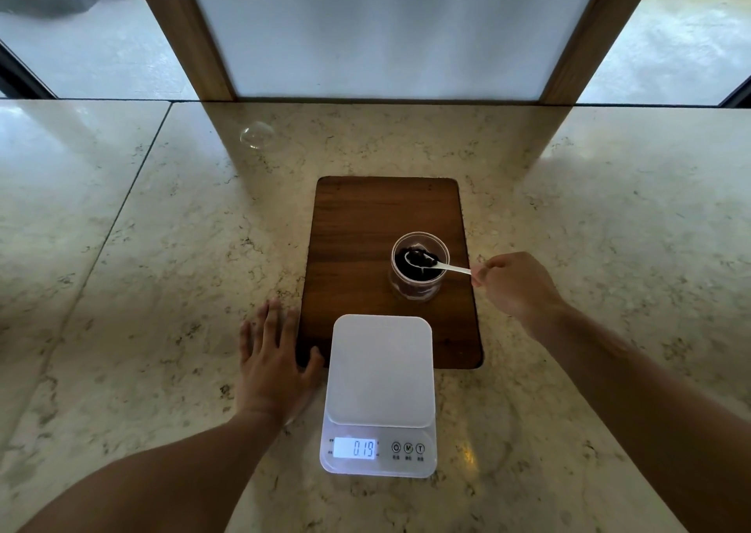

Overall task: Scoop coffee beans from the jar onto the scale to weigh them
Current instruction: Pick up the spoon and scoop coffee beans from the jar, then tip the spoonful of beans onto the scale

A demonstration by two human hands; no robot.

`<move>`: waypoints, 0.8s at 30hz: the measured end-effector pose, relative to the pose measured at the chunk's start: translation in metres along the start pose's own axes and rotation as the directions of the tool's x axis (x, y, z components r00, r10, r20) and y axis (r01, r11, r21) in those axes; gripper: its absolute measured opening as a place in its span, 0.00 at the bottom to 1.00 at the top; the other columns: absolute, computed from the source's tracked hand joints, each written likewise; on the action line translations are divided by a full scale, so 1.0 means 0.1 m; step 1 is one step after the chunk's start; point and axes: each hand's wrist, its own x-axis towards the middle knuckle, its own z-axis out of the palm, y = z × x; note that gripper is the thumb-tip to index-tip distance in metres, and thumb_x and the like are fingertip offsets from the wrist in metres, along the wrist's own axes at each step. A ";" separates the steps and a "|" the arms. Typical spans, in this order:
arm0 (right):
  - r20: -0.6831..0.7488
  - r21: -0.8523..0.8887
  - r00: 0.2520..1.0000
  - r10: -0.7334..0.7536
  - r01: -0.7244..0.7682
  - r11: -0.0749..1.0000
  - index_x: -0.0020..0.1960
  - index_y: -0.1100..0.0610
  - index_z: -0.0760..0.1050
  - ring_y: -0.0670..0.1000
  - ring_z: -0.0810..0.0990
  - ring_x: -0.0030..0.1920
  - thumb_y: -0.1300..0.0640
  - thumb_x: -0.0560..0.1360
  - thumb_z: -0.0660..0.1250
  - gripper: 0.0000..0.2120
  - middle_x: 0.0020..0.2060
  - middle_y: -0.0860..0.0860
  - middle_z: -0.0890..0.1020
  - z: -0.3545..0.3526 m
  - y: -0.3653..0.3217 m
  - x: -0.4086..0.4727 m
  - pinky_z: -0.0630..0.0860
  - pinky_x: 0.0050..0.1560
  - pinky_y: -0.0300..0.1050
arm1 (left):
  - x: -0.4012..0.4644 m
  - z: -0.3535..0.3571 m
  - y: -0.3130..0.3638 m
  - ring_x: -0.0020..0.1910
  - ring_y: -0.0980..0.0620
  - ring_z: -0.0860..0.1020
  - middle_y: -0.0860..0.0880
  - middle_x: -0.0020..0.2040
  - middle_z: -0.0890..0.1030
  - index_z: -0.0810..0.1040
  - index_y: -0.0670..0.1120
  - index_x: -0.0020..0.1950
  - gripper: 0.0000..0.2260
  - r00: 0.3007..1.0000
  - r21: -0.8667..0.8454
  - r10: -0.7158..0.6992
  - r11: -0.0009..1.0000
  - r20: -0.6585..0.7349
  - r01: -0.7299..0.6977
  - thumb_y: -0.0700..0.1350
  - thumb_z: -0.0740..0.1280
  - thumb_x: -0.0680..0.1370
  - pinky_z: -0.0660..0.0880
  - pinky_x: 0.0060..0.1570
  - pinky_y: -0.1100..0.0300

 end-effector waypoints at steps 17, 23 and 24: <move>0.158 0.090 0.973 -0.168 0.155 0.984 0.36 0.52 0.81 0.42 0.67 0.20 0.51 0.79 0.64 0.15 0.17 0.43 0.73 0.05 0.03 -0.55 0.63 0.27 0.39 | 0.00 -0.06 0.03 0.80 0.48 0.40 0.43 0.82 0.50 0.53 0.46 0.80 0.36 1.000 0.004 0.002 1.000 0.020 -0.002 0.62 0.48 0.76 0.39 0.77 0.45; 0.238 0.075 0.962 -0.131 0.117 0.990 0.38 0.54 0.81 0.40 0.71 0.21 0.53 0.79 0.64 0.14 0.19 0.39 0.75 0.28 0.29 -0.71 0.62 0.28 0.37 | 0.00 -0.04 0.02 0.80 0.47 0.41 0.42 0.82 0.51 0.54 0.46 0.80 0.35 1.000 -0.004 0.005 1.000 0.006 -0.005 0.61 0.50 0.76 0.41 0.77 0.43; 0.251 0.074 0.960 -0.127 0.112 0.991 0.38 0.54 0.81 0.38 0.71 0.20 0.53 0.79 0.64 0.14 0.19 0.37 0.75 0.31 0.33 -0.73 0.62 0.27 0.37 | 0.01 -0.03 0.02 0.80 0.47 0.41 0.42 0.82 0.51 0.54 0.46 0.80 0.35 1.000 -0.005 0.004 1.000 0.001 -0.004 0.61 0.50 0.76 0.41 0.77 0.43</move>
